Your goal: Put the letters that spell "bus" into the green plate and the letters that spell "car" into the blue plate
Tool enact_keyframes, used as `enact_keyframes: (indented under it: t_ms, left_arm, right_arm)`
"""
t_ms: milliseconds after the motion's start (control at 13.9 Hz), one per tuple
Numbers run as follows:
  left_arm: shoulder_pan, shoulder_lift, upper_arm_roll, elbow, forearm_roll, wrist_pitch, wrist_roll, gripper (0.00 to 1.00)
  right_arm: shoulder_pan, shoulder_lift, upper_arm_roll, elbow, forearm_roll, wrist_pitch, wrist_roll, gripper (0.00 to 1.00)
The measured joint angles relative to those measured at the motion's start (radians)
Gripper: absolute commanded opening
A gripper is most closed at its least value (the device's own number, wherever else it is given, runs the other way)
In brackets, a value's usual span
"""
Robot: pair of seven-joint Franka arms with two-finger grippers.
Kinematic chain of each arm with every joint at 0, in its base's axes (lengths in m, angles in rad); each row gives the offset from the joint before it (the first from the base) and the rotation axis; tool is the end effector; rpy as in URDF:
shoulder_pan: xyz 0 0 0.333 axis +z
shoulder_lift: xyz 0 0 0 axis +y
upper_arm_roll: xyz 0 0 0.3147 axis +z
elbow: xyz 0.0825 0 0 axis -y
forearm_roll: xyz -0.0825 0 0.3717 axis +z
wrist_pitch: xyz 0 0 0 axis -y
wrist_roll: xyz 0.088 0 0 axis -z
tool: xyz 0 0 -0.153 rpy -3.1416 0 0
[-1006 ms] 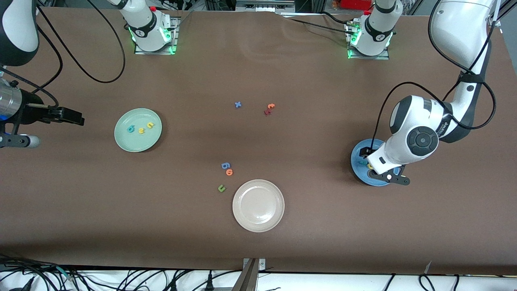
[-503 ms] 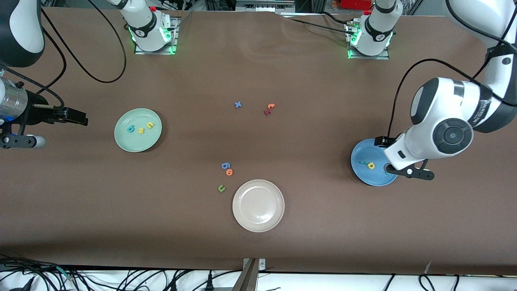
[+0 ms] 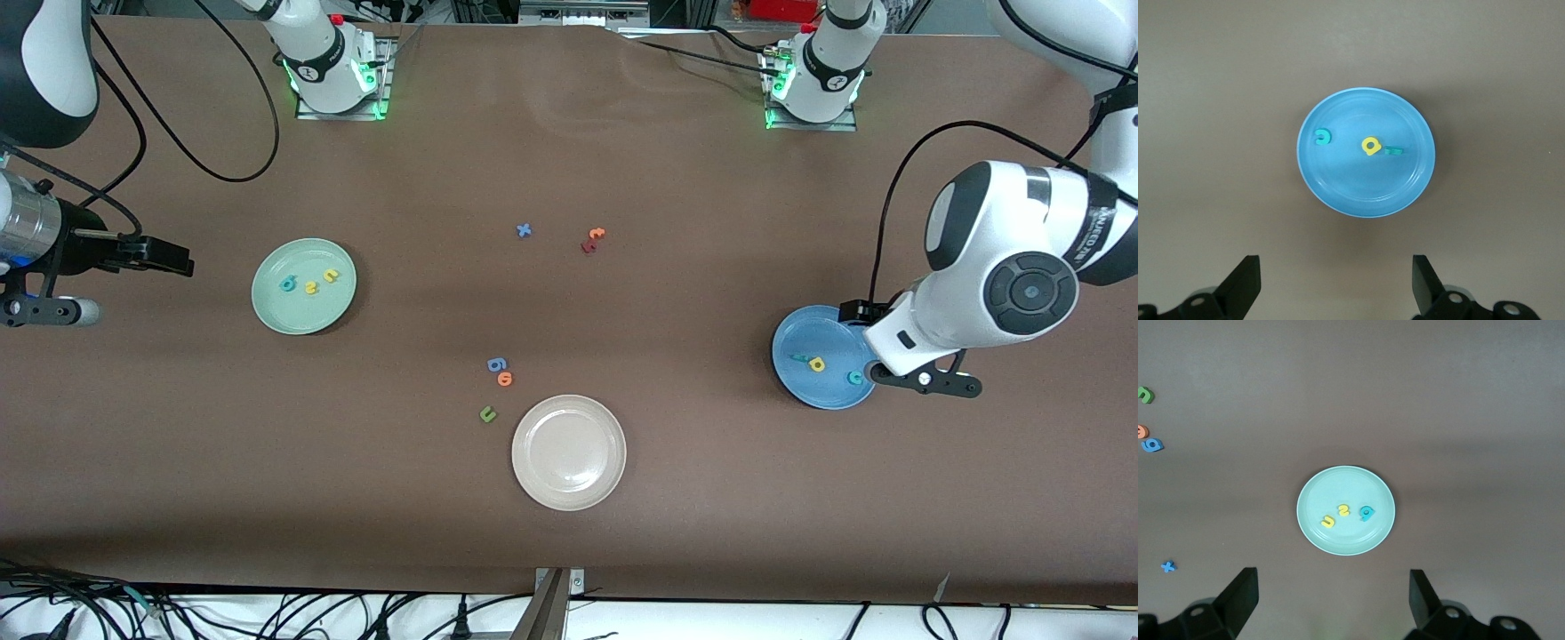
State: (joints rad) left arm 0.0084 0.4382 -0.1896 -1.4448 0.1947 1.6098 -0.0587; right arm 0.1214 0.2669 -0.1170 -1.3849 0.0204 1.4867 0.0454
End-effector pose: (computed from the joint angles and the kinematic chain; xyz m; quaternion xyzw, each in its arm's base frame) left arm 0.6282 -0.0705 0.3808 -0.9870 0.0738 0.1243 0.0704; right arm 0.6010 0.0136 0.5025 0.9965 -0.0196 -0.0814 0.0073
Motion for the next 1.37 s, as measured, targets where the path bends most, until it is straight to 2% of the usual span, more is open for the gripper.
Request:
enact_keyframes:
  t_ms: [287, 503, 647, 1078, 1365]
  left_arm:
    - [-0.001, -0.069, 0.046, 0.024, -0.026, -0.021, 0.026, 1.0]
    - [-0.027, -0.17, 0.184, 0.02, -0.133, -0.04, 0.192, 1.0]
    - [-0.036, -0.216, 0.236, 0.008, -0.141, -0.043, 0.247, 1.0]
    - [-0.068, -0.281, 0.254, -0.028, -0.142, -0.043, 0.285, 1.0]
    - [-0.07, -0.286, 0.256, -0.071, -0.171, -0.02, 0.287, 1.0]
  right_arm:
    - [0.0, 0.0, 0.0, -0.001, 0.0, 0.0, 0.0, 1.0]
    - [0.0, 0.0, 0.0, -0.001, 0.0, 0.001, -0.001, 1.0]
    - [0.0, 0.0, 0.0, -0.001, 0.0, 0.001, -0.001, 1.0]
    - [0.0, 0.0, 0.0, -0.001, 0.0, 0.001, -0.001, 1.0]
    - [0.0, 0.0, 0.0, -0.001, 0.0, 0.002, -0.001, 1.0]
